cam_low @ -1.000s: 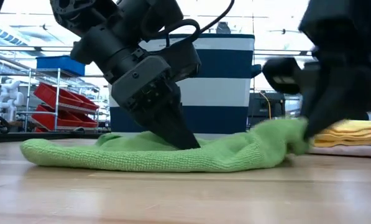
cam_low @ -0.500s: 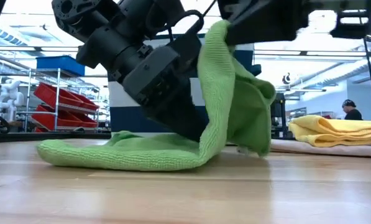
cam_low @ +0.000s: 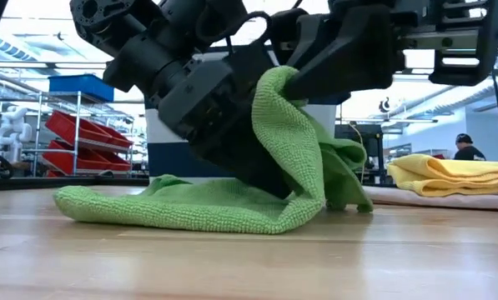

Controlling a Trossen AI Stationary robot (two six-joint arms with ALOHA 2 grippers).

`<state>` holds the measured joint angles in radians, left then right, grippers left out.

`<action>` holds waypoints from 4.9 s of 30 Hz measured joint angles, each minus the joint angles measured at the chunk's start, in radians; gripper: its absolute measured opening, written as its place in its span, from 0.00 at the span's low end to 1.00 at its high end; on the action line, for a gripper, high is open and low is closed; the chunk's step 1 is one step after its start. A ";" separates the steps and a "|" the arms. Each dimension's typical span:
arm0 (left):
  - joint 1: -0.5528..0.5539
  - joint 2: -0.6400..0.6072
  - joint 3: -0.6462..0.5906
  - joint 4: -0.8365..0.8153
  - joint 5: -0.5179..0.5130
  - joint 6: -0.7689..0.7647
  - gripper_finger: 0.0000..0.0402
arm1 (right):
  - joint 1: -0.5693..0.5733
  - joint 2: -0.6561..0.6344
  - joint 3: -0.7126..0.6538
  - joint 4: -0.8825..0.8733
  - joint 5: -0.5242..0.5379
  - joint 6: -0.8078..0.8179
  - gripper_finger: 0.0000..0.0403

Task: Fold towel
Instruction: Fold the green towel

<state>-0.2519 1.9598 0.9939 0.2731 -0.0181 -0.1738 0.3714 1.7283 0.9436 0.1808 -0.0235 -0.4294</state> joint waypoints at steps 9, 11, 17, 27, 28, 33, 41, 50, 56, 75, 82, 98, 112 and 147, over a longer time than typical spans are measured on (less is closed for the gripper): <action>0.000 -0.003 0.003 -0.096 -0.019 0.003 0.41 | 0.059 -0.054 0.000 -0.181 0.161 0.107 0.53; 0.000 -0.003 0.003 -0.097 -0.019 0.004 0.41 | 0.076 -0.066 0.000 -0.220 0.183 0.147 0.55; 0.000 -0.003 0.003 -0.100 -0.019 0.010 0.41 | 0.126 -0.066 0.000 -0.383 0.237 0.277 0.49; 0.001 -0.003 0.002 -0.099 -0.019 0.026 0.41 | 0.161 0.035 -0.001 -0.434 0.363 0.319 0.40; 0.001 -0.003 0.001 -0.099 -0.019 0.026 0.41 | 0.156 0.055 -0.001 -0.424 0.364 0.311 0.40; -0.007 -0.003 0.001 -0.098 -0.020 0.024 0.41 | 0.134 0.137 0.003 -0.354 0.426 0.294 0.38; -0.017 -0.003 0.000 -0.096 -0.022 0.024 0.41 | 0.139 0.144 0.000 -0.347 0.593 0.264 0.22; -0.029 -0.001 0.000 -0.076 -0.015 0.026 0.41 | 0.134 0.136 -0.002 -0.371 0.603 0.272 0.01; -0.034 0.000 -0.001 -0.030 0.017 0.035 0.41 | 0.169 0.039 -0.004 -0.424 0.622 0.269 0.00; -0.093 -0.176 0.087 -0.484 -0.171 0.028 0.41 | 0.206 -0.159 -0.002 -0.396 0.487 0.152 0.00; -0.153 -0.177 0.087 -0.722 -0.130 -0.162 0.41 | 0.206 -0.159 -0.002 -0.400 0.486 0.147 0.00; -0.122 -0.073 0.090 -0.618 -0.134 -0.123 0.41 | 0.191 -0.159 -0.001 -0.428 0.402 0.156 0.00; 0.001 -0.057 0.085 -0.463 -0.127 0.076 0.41 | 0.193 -0.159 0.000 -0.503 0.383 0.200 0.00; -0.097 -0.131 0.103 -0.455 -0.311 0.101 0.41 | 0.000 -0.045 0.080 -0.390 0.239 0.059 0.20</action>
<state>-0.3492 1.8290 1.0966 -0.1817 -0.3294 -0.0730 0.3718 1.6836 1.0237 -0.2094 0.2159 -0.3705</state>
